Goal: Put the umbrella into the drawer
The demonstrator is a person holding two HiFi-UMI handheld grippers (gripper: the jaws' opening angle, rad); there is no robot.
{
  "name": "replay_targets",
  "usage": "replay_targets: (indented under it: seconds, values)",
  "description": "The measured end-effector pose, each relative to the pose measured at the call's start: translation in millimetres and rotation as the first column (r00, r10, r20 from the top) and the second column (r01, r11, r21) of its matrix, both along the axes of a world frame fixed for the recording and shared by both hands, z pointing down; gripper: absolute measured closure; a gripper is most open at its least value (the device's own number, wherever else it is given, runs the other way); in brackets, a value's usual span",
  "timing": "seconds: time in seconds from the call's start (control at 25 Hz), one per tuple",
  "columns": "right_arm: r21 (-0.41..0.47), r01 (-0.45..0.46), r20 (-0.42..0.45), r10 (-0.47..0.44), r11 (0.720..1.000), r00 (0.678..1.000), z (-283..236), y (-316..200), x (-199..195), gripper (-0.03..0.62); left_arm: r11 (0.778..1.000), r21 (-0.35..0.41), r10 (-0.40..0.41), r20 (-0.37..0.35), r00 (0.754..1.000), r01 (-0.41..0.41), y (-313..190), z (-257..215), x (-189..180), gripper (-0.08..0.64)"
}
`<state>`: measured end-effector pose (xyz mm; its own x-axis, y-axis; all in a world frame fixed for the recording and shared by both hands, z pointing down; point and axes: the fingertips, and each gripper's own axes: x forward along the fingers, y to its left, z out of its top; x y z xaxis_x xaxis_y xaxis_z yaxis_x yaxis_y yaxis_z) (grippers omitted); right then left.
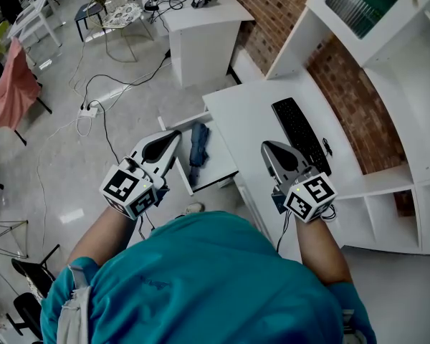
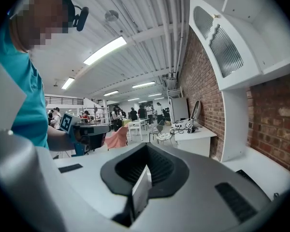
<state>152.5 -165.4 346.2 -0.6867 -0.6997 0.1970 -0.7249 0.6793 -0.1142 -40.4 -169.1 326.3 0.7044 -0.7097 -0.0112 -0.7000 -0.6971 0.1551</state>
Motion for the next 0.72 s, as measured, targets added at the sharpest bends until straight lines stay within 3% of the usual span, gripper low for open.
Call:
replay_targets:
  seconds: [0.72]
  values:
    - [-0.014, -0.002, -0.011, 0.002, 1.0, 1.0, 2.4, -0.4, 4.5, 0.571, 1.0, 0.002, 0.005, 0.017, 1.0, -0.005, 1.0, 0.1, 2.5, 0.545]
